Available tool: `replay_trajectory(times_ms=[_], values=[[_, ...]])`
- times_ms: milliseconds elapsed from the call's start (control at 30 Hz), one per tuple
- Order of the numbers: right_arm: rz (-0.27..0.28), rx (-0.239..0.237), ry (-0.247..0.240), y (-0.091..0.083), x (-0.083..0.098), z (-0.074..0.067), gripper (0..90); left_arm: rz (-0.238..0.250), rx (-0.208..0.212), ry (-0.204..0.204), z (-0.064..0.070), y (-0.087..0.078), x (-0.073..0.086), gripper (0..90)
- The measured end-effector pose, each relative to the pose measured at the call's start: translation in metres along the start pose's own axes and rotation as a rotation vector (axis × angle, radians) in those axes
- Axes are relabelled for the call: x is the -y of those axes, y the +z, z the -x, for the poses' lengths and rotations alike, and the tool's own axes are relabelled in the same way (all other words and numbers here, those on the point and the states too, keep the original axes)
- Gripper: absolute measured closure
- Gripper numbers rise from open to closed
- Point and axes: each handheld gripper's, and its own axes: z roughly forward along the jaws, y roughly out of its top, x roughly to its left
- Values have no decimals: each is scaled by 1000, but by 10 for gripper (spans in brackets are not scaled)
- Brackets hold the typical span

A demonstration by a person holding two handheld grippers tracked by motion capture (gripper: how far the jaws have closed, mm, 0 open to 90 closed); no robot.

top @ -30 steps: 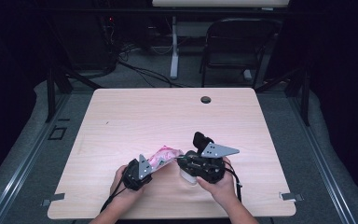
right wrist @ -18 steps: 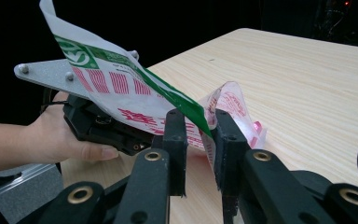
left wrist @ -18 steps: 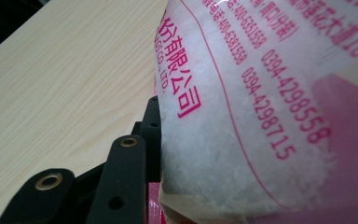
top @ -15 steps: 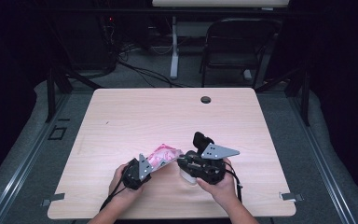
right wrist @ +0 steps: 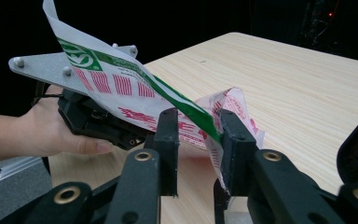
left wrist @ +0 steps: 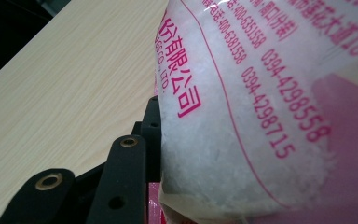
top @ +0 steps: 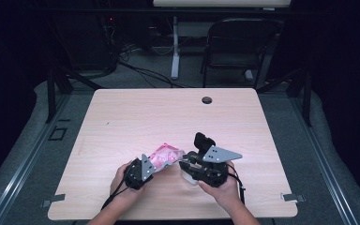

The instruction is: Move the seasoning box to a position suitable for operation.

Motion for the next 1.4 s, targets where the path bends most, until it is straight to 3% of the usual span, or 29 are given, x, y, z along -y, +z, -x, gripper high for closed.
replay_trajectory(times_ms=[433, 700, 933, 1133, 1300, 1400], values=[[-4, 50, -87, -5, -3, -6, 651, 10, -23, 43, 2, 0, -5, 659], [9, 54, -74, -12, -3, -3, 625, 3, -26, 45, 0, 2, -6, 659], [40, 67, -109, -18, -6, -5, 557, -4, -20, 40, -1, 5, -5, 659], [54, 62, -130, -18, -9, -9, 533, -7, -22, 43, -1, 4, -5, 660], [73, 26, -130, -16, -12, -12, 533, -11, -25, 40, -1, 3, -3, 660], [63, 15, -154, -13, -14, -16, 532, -12, -33, 47, -1, 2, -3, 660]])
